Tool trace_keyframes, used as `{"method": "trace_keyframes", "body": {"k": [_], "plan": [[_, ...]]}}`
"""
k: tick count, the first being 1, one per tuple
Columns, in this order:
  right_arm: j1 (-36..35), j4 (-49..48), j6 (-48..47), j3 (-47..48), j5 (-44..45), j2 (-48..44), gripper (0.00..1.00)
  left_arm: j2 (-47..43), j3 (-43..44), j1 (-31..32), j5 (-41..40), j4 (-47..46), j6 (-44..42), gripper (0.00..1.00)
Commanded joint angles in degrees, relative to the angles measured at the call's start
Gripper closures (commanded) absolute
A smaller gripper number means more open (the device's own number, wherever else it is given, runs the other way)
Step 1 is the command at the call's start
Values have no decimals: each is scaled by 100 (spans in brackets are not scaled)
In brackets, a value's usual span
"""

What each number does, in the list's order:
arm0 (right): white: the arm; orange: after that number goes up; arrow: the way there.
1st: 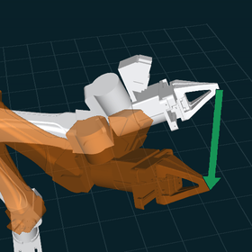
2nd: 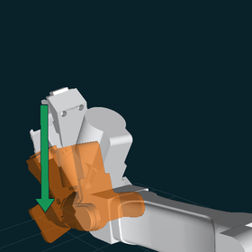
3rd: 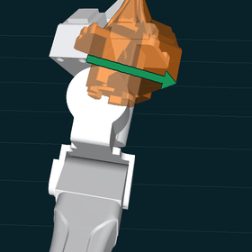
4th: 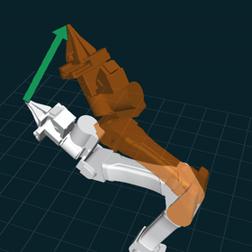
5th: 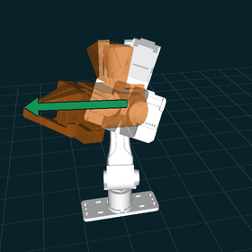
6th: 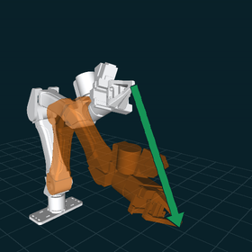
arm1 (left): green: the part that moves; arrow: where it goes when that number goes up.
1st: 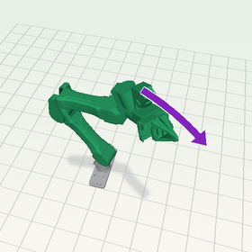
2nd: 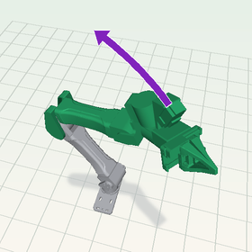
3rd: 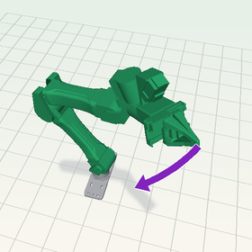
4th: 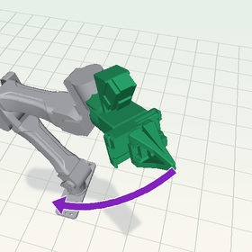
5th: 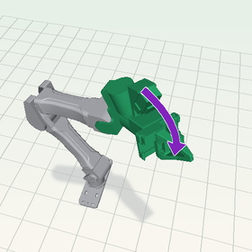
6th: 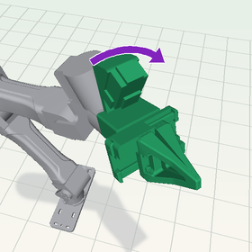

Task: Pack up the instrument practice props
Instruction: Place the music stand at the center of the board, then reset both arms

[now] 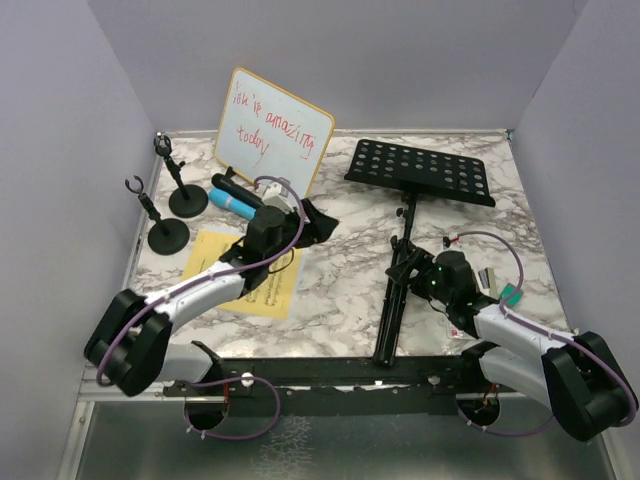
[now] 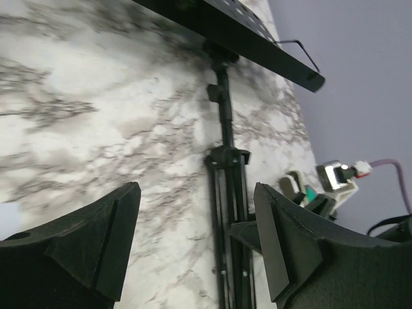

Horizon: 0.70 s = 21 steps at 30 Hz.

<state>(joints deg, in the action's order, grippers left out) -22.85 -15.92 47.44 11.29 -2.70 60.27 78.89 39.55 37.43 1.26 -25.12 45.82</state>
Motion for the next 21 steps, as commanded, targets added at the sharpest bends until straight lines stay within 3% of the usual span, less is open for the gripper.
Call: {"method": "trace_keyframes", "body": {"k": [1, 8, 14, 21], "plan": [[37, 915, -275, 49, 569, -63, 21, -1087, -188, -315, -604, 1734, -751, 21], [52, 1738, -411, 529, 981, -441, 2, -2583, -91, -597, -1586, 2984, -1545, 1], [50, 2952, -833, 1380, 1936, -1208, 0, -3179, 332, -807, -1856, 3617, -2224, 1], [51, 4026, -1717, 2385, 3058, -2550, 0, -3969, 856, -851, -2825, 4211, -3454, 1]]}}
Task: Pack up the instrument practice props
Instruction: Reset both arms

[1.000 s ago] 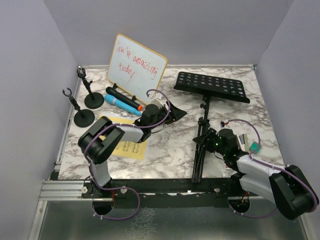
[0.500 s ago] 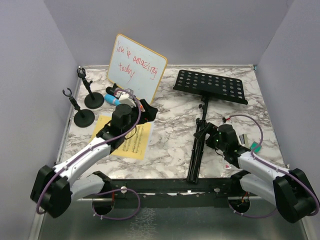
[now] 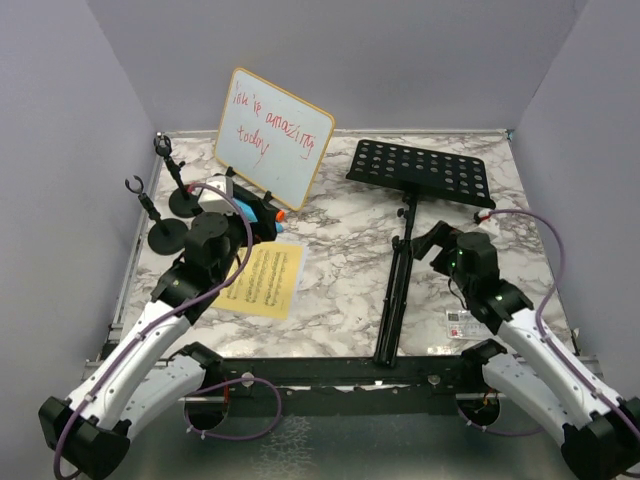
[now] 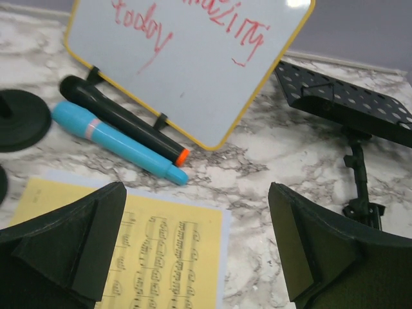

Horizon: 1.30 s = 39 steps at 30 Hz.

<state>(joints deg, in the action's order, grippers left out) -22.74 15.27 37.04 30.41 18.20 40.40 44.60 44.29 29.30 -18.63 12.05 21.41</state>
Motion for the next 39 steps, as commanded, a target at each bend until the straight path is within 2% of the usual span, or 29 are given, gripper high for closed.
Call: {"method": "trace_keyframes", "body": {"k": [1, 6, 12, 21, 27, 39], "plan": [[42, 1014, -817, 594, 1071, -729, 0, -711, 415, -38, -883, 487, -1185, 1], [40, 1369, -1605, 1124, 1601, -1583, 0, -1657, 236, -30, -903, 224, -1394, 1], [41, 1315, -2604, 1387, 1760, -2533, 0, -2846, -196, -22, -1049, -76, -1495, 1], [41, 917, -3008, 804, 1954, -3604, 0, -4283, -866, -21, -1605, -483, -1604, 1], [42, 853, -2984, 662, 1985, -3820, 0, -4451, -1063, -21, -1716, -633, -1455, 1], [42, 659, -3257, 536, 2087, -4015, 0, -4445, -1221, -30, -1442, -741, -1276, 1]]}}
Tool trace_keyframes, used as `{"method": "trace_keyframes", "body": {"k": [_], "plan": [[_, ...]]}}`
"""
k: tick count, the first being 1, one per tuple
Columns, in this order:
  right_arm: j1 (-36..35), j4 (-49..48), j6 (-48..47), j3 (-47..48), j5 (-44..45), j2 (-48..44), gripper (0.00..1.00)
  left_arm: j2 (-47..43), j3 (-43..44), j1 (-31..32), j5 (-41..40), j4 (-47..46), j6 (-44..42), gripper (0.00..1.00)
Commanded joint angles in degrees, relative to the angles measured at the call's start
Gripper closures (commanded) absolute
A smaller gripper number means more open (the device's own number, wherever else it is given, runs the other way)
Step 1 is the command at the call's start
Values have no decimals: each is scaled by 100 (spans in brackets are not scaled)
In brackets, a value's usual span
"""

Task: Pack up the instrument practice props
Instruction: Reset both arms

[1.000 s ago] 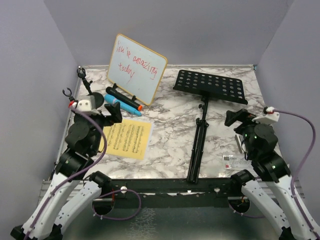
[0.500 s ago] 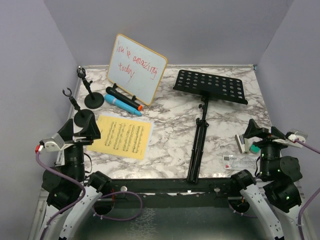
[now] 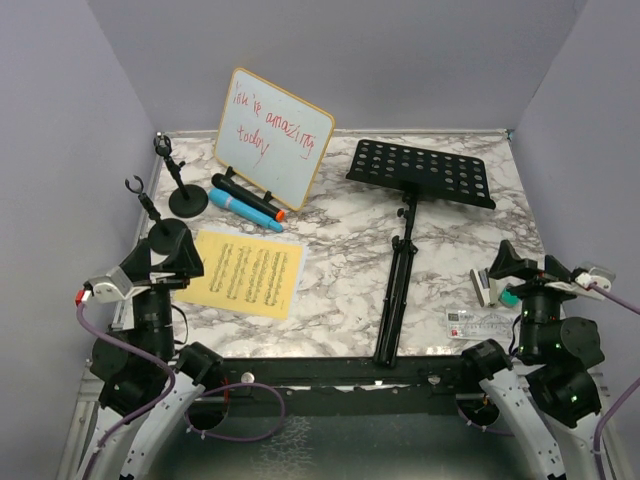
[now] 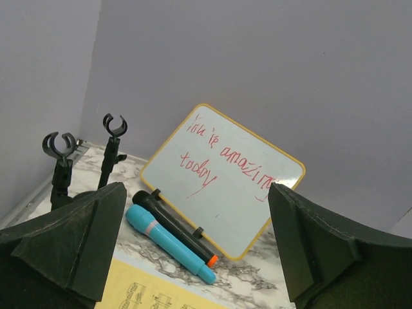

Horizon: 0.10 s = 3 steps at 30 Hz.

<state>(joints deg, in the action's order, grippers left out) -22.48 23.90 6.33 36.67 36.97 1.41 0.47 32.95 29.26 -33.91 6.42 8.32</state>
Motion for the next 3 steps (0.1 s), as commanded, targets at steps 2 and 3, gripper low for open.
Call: {"method": "trace_keyframes", "body": {"k": [2, 3], "plan": [[16, -266, -237, -111, 214, -87, 0, -37, -106, -33, 133, -208, -10, 1], [16, -296, -270, -120, 214, -73, 0, -38, -109, -34, 131, -204, -27, 1]]}}
